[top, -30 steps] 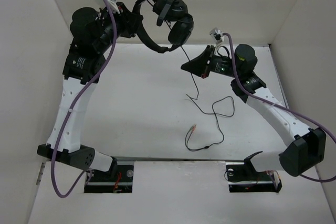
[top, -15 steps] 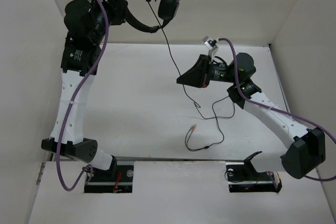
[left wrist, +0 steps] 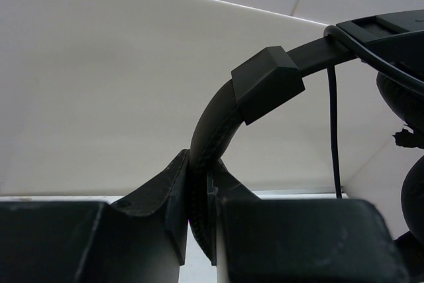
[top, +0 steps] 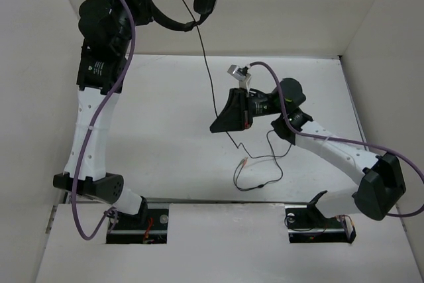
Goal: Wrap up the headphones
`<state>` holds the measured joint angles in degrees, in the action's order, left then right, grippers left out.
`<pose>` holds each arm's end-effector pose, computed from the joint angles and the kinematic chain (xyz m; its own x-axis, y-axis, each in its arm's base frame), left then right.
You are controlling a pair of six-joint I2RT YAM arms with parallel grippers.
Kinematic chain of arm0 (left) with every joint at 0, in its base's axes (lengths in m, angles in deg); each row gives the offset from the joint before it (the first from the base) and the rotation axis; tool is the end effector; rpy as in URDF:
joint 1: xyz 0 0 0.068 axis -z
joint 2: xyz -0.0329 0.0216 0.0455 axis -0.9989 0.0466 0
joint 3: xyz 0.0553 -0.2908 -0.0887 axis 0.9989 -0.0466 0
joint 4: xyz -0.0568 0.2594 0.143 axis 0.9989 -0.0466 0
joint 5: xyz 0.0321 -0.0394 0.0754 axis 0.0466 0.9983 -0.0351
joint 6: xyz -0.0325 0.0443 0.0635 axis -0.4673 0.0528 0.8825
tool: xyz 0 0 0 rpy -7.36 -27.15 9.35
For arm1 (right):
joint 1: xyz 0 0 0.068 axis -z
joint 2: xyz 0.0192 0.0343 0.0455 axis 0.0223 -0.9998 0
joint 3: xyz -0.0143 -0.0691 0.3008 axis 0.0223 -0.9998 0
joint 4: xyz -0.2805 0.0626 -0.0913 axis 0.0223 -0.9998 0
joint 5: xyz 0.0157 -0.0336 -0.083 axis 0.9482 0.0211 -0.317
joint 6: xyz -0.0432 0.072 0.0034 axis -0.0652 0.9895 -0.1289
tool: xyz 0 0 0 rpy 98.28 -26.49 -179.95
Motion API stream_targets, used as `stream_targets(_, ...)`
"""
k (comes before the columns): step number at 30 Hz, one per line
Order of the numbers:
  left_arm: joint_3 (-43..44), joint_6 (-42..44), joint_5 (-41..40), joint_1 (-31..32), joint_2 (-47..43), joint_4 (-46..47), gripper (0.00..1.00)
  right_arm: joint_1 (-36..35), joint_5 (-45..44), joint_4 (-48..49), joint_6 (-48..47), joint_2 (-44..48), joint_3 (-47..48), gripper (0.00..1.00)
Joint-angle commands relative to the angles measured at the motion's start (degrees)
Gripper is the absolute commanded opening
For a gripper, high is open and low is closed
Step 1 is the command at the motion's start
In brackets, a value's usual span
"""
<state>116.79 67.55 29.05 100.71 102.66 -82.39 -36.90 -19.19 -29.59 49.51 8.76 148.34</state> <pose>0.3395 -0.0822 0.6650 0.2658 -0.2893 -0.9196 0.3145 0.9277 -0.2010 0.2366 0.2695 0.4189 -0.6587 -0.0302 -0.7518 -0.7216 -0.2579 0.6425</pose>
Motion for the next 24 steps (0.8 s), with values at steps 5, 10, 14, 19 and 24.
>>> stream_targets(5, 3.1, 2.3, -5.8, -1.1, 1.2, 7.4, 0.00, -4.5, 4.8, 7.6, 3.3, 0.3, -2.3, 0.23)
stream_targets(10, 3.1, 5.1, -11.2, -2.1, 2.5, 8.6, 0.00, -4.9, 5.7, 5.8, 0.5, 2.8, -7.0, 0.25)
stream_targets(14, 2.9, 8.9, -16.4, -2.2, 4.0, 9.6, 0.00, -4.3, 6.5, 0.9, -3.5, 5.0, -7.9, 0.20)
stream_targets(19, 0.9, 14.9, -23.5, -1.7, 5.4, 12.5, 0.00, -3.5, 6.4, -7.7, -10.8, 6.6, -5.7, 0.02)
stream_targets(24, -5.2, 23.5, -28.4, 1.3, 5.3, 15.0, 0.00, 0.1, -1.3, -37.2, -32.2, 6.1, 7.9, 0.00)
